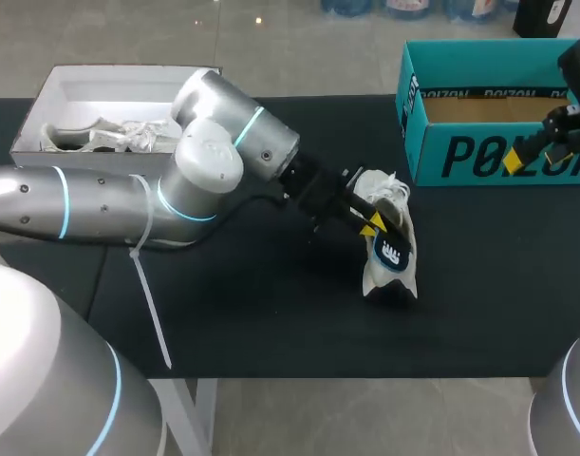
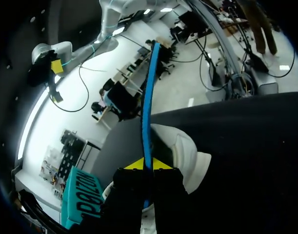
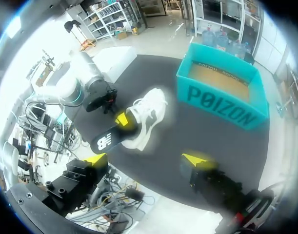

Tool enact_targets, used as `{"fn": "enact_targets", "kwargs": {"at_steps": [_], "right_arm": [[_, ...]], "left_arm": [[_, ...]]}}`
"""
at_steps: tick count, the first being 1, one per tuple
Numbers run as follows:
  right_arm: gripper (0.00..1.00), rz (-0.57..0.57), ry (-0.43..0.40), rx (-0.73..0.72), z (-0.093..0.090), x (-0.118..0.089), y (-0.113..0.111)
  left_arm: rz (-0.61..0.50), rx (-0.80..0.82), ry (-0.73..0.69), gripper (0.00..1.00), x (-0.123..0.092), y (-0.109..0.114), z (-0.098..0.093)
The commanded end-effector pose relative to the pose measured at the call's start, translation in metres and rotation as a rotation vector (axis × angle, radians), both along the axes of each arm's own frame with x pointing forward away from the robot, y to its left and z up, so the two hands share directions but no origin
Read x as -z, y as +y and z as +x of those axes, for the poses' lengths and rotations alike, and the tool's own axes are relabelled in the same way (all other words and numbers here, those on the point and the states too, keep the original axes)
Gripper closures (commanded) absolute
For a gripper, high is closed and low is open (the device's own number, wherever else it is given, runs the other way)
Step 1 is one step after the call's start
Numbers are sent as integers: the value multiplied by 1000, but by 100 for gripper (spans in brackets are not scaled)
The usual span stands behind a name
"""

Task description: Take the shoe out of the shoebox, open the shoe tongue, remove and reinsert the insole, then place the shoe into the shoebox

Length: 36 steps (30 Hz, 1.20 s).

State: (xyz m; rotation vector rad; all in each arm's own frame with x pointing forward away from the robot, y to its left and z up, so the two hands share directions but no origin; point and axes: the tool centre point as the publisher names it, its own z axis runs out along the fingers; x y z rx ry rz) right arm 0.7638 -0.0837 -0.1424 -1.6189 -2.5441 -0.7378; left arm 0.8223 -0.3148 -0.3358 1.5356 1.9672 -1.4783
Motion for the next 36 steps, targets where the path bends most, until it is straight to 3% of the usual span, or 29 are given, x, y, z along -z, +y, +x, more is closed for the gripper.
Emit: {"fn": "enact_targets", "kwargs": {"at_steps": [1, 4, 14, 17, 20, 28, 36], "right_arm": [[0, -2, 2, 0, 1, 1, 0], [0, -2, 2, 0, 1, 1, 0], [0, -2, 2, 0, 1, 1, 0], [0, -2, 2, 0, 1, 1, 0], [0, -2, 2, 0, 1, 1, 0], [0, -2, 2, 0, 1, 1, 0], [0, -2, 2, 0, 1, 1, 0]], "left_arm": [[-6, -26, -11, 58, -5, -1, -7], [-22, -40, -12, 52, -10, 2, -12], [-64, -66, -2, 56, -17, 5, -25], [-70, -67, -3, 70, -18, 2, -26], [-66, -59, -1, 100, -15, -3, -27], [-23, -2, -7, 100, -8, 0, -22], [-22, 21, -99, 100, -10, 3, -4]]}}
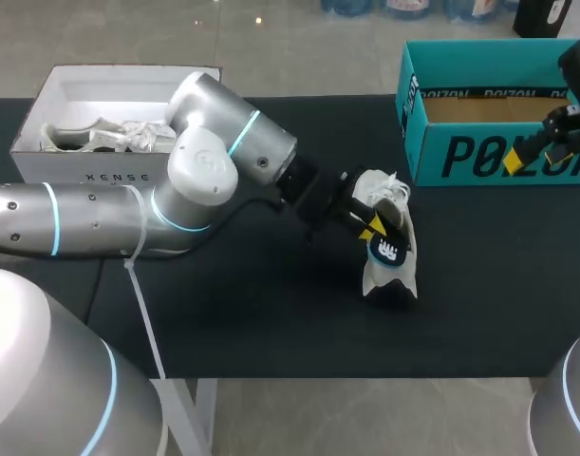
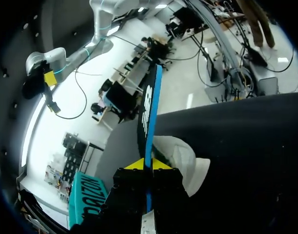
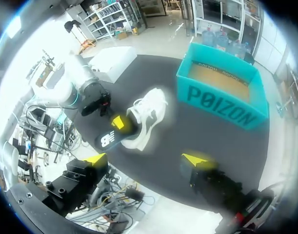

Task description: Take the shoe out of the shoebox, open the shoe tongue, remove and reinsert the insole, then place the shoe into the shoebox

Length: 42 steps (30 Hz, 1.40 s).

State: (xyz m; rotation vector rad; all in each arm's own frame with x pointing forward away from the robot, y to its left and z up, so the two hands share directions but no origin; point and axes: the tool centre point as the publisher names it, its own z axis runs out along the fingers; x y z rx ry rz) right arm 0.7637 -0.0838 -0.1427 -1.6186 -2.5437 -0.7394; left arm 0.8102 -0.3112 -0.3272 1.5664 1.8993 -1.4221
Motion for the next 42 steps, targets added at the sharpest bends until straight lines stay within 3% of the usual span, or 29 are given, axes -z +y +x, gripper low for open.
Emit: {"fn": "enact_targets", "kwargs": {"at_steps": [1, 4, 10, 18, 20, 21, 22, 23, 24, 25, 35, 37, 38, 39, 42], "right_arm": [[0, -3, 3, 0, 1, 1, 1], [0, -3, 3, 0, 1, 1, 1], [0, -3, 3, 0, 1, 1, 1], [0, -3, 3, 0, 1, 1, 1], [0, -3, 3, 0, 1, 1, 1], [0, -3, 3, 0, 1, 1, 1], [0, -3, 3, 0, 1, 1, 1], [0, -3, 3, 0, 1, 1, 1], [0, -3, 3, 0, 1, 1, 1], [0, -3, 3, 0, 1, 1, 1], [0, -3, 3, 0, 1, 1, 1], [0, -3, 3, 0, 1, 1, 1], [0, -3, 3, 0, 1, 1, 1], [0, -3, 3, 0, 1, 1, 1], [0, -3, 3, 0, 1, 1, 1]], "left_arm": [[-5, 12, -41, 100, -2, -1, 11], [2, 19, -58, 100, 0, -3, 13], [31, 37, -30, 100, 22, -12, 1], [46, -20, 13, 100, 30, -1, -6], [33, -45, 11, 81, 25, 2, -8], [29, -52, 10, 65, 23, 3, -8], [27, -55, 9, 58, 21, 3, -9], [18, -69, 3, 42, 17, 4, -10], [10, -78, 0, 13, 14, 4, -11], [5, -81, -2, 0, 11, 4, -11], [-52, -101, 2, 3, 0, -10, -19], [-58, -103, 8, 18, 1, -13, -19], [-61, -104, 11, 31, 1, -14, -19], [-61, -104, 13, 51, 1, -14, -19], [-62, -105, 15, 67, 2, -15, -18]]}}
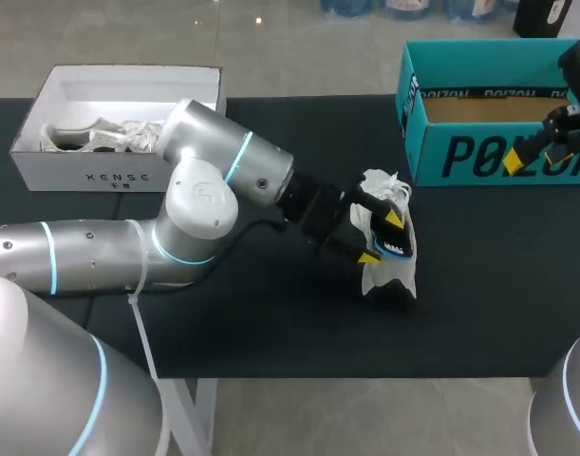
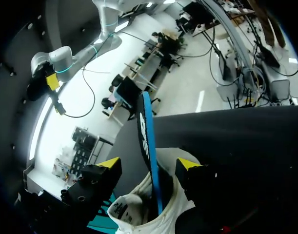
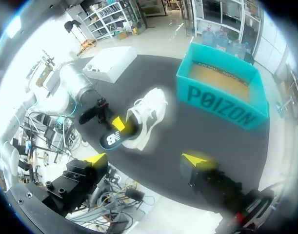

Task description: Take the shoe out of the shoebox, open the shoe tongue, remove and reinsert the insole, then place the shoe into the shoebox

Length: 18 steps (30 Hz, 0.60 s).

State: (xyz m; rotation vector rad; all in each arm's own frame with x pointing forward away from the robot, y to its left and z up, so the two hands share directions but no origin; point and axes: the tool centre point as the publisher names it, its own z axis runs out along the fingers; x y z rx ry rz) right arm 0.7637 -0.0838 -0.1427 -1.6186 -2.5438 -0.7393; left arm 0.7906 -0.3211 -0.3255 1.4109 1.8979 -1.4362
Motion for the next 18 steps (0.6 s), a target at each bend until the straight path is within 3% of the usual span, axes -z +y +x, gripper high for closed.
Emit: {"fn": "enact_targets", "kwargs": {"at_steps": [1, 6, 14, 18], "right_arm": [[0, -3, 3, 0, 1, 1, 0], [0, -3, 3, 0, 1, 1, 0], [0, -3, 3, 0, 1, 1, 0], [0, -3, 3, 0, 1, 1, 0]], "left_arm": [[-2, -1, 1, 68, 4, -6, 2], [0, -8, 2, 73, 5, -2, 5], [15, -3, -2, 100, 4, 1, 9], [40, 27, -40, 100, 3, 2, 19]]}}
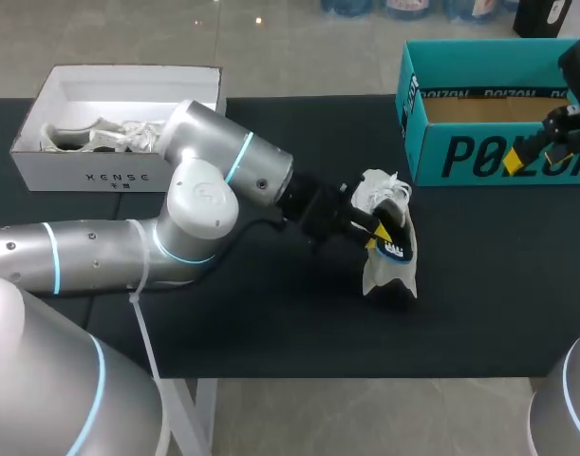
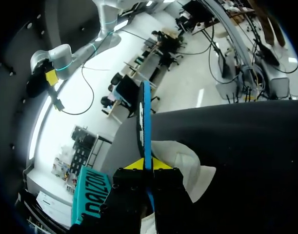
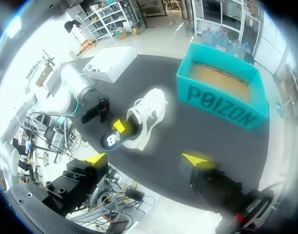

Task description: Take the shoe out of the shoebox, open the shoe tongue, remove and reinsert the insole, then place the shoe into the shoebox

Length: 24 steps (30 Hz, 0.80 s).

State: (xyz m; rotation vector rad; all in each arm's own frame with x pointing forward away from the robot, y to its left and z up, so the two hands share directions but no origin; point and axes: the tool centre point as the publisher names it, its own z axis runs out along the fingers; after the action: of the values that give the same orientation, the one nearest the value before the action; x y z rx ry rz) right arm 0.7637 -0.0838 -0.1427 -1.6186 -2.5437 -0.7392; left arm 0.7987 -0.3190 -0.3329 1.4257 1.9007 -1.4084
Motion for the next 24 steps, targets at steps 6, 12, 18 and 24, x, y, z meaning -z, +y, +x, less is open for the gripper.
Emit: {"fn": "enact_targets", "kwargs": {"at_steps": [6, 12, 18, 24], "right_arm": [[0, -3, 3, 0, 1, 1, 0], [0, -3, 3, 0, 1, 1, 0], [0, -3, 3, 0, 1, 1, 0], [0, -3, 3, 0, 1, 1, 0]], "left_arm": [[71, 47, -91, 100, -9, 7, 35], [106, 77, -131, 100, -6, 7, 48], [116, 107, -80, 100, 24, -2, 30], [88, 77, -15, 100, 37, -3, 14]]}}
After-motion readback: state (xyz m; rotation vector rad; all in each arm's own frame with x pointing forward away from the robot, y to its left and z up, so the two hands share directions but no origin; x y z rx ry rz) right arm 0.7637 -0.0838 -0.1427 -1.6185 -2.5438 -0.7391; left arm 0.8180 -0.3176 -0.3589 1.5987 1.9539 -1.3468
